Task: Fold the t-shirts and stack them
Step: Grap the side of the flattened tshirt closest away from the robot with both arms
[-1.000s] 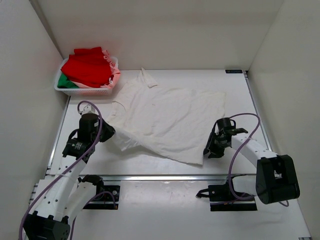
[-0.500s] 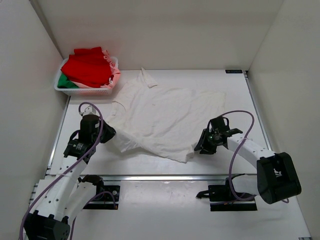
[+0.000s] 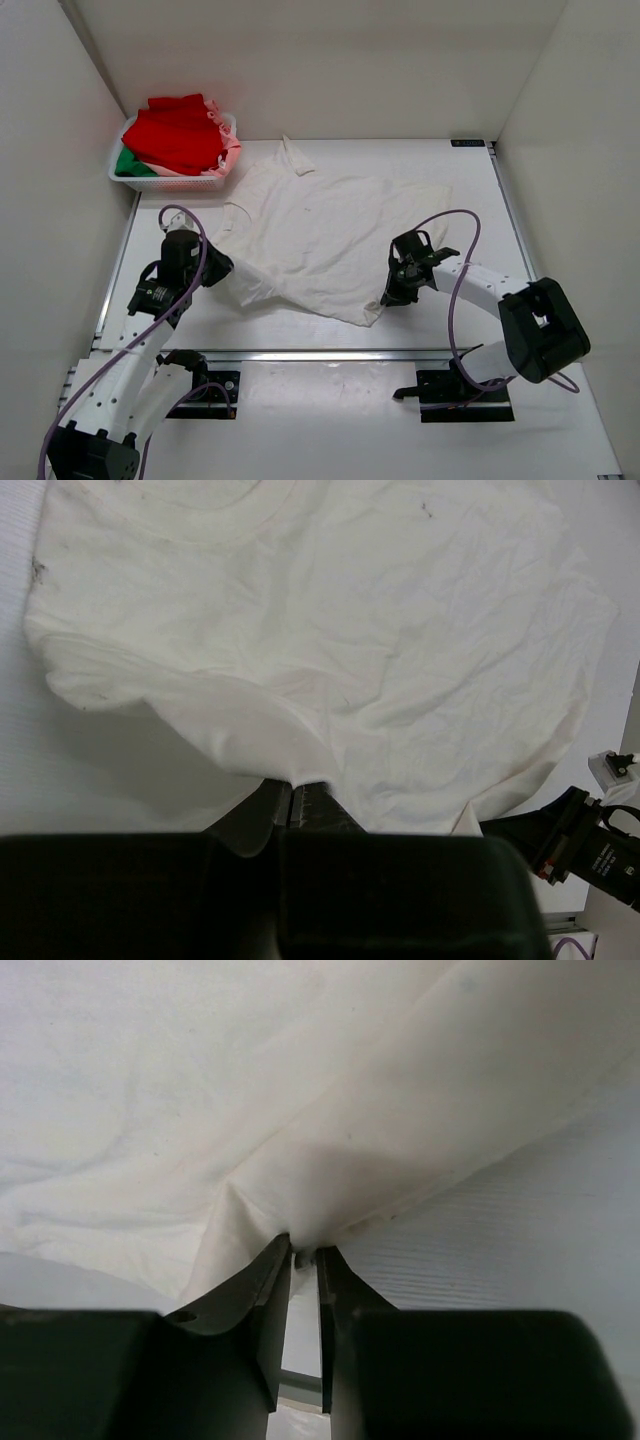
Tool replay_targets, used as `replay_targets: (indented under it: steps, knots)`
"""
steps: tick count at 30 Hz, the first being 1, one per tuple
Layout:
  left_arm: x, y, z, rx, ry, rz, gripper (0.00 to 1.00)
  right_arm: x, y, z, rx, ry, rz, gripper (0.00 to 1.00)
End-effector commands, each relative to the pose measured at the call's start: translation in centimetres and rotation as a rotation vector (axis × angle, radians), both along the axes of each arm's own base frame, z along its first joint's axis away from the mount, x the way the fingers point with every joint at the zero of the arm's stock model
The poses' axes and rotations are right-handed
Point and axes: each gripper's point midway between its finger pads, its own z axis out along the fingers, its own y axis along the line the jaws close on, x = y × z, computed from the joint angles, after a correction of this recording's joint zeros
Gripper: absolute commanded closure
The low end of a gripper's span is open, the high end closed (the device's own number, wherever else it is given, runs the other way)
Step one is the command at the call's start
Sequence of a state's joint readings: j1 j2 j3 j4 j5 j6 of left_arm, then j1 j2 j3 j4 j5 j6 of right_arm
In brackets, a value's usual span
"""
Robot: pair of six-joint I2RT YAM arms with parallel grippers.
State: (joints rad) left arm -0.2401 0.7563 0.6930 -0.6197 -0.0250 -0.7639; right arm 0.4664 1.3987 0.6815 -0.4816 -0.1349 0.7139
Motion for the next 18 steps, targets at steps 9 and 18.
replay_targets:
  steps: [9, 18]
  knots:
    - [-0.2, -0.6, -0.1, -0.020, -0.013, -0.025, 1.00, 0.5, 0.2, 2.6, 0.041, -0.029, -0.013, 0.95]
    - [-0.2, -0.4, -0.4, -0.015, -0.012, -0.019, 1.00, -0.7, -0.8, 3.0, 0.093, -0.017, -0.027, 0.98]
